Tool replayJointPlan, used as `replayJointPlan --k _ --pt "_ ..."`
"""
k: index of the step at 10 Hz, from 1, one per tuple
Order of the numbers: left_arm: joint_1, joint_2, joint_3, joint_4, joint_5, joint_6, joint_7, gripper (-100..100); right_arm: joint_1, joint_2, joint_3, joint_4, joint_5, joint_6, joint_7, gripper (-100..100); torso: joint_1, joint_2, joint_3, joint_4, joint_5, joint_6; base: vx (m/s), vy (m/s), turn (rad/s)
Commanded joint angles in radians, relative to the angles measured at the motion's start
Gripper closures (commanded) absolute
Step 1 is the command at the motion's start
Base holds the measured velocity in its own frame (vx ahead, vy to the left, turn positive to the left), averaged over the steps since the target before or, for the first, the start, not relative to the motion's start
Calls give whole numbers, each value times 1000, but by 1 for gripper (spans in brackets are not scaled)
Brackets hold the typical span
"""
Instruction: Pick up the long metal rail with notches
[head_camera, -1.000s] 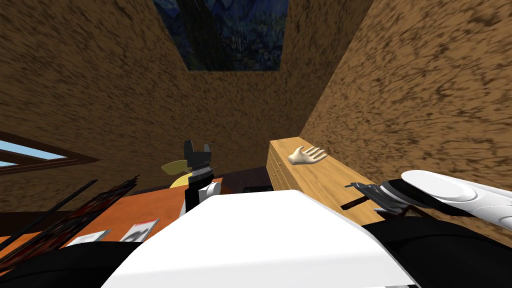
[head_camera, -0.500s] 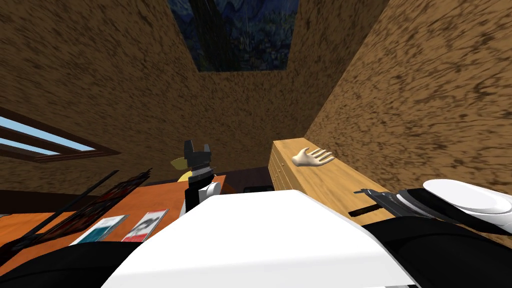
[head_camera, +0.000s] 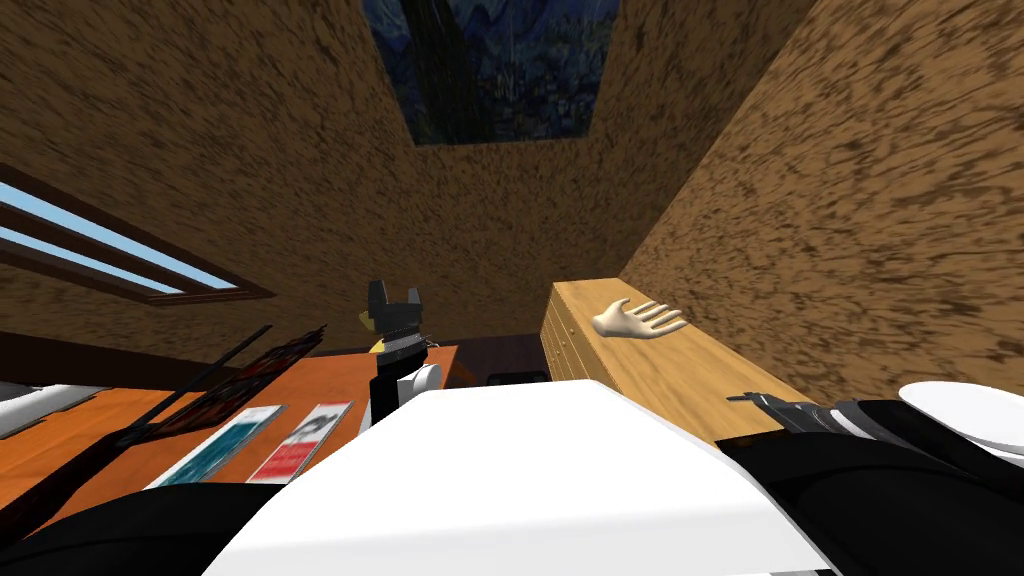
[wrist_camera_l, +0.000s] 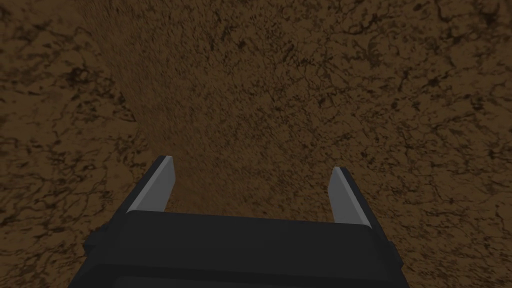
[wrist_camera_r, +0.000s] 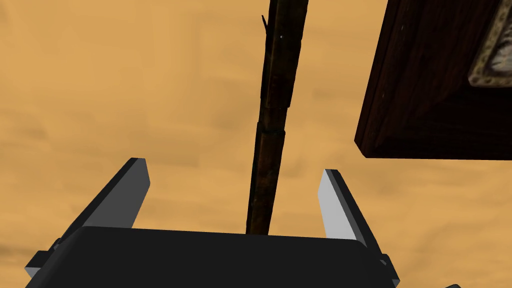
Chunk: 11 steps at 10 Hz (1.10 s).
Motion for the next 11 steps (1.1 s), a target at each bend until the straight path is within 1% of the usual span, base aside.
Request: replayJointPlan --k 1,2,3,4,5,6,7,8,9,10,11 --pt "0 0 0 0 0 0 0 0 -3 8 -6 50 -2 3 35 -100 0 0 0 0 0 0 -8 22 105" --pt "0 0 0 0 0 0 0 0 5 23 -26 86 -4 5 70 -100 0 0 0 0 0 0 -9 31 185" --pt "0 0 0 0 0 0 0 0 5 23 -26 105 -4 5 76 -100 0 0 0 0 0 0 -6 24 106" --pt "0 0 0 0 0 0 0 0 14 38 -45 137 -7 8 115 -100 0 0 0 0 0 1 -6 33 168" --pt "0 0 0 0 0 0 0 0 14 38 -45 159 -7 8 117 -100 0 0 0 0 0 0 -4 24 99" --pt "0 0 0 0 0 0 0 0 22 53 -64 198 -10 11 158 -100 0 0 0 0 0 1 -5 37 201" --pt "0 0 0 0 0 0 0 0 22 53 -64 214 -10 11 158 -100 0 0 0 0 0 0 -4 25 94" --pt "0 0 0 0 0 0 0 0 31 67 -84 238 -12 13 199 -100 0 0 0 0 0 1 -6 28 169" --pt "0 0 0 0 0 0 0 0 31 67 -84 263 -12 13 199 -100 0 0 0 0 0 0 -6 21 100" --pt "0 0 0 0 0 0 0 0 31 67 -84 268 -12 13 199 -100 0 0 0 0 0 1 -3 7 -11" --pt "0 0 0 0 0 0 0 0 36 70 -85 251 -12 15 192 -100 -1 0 0 0 0 1 0 0 0"
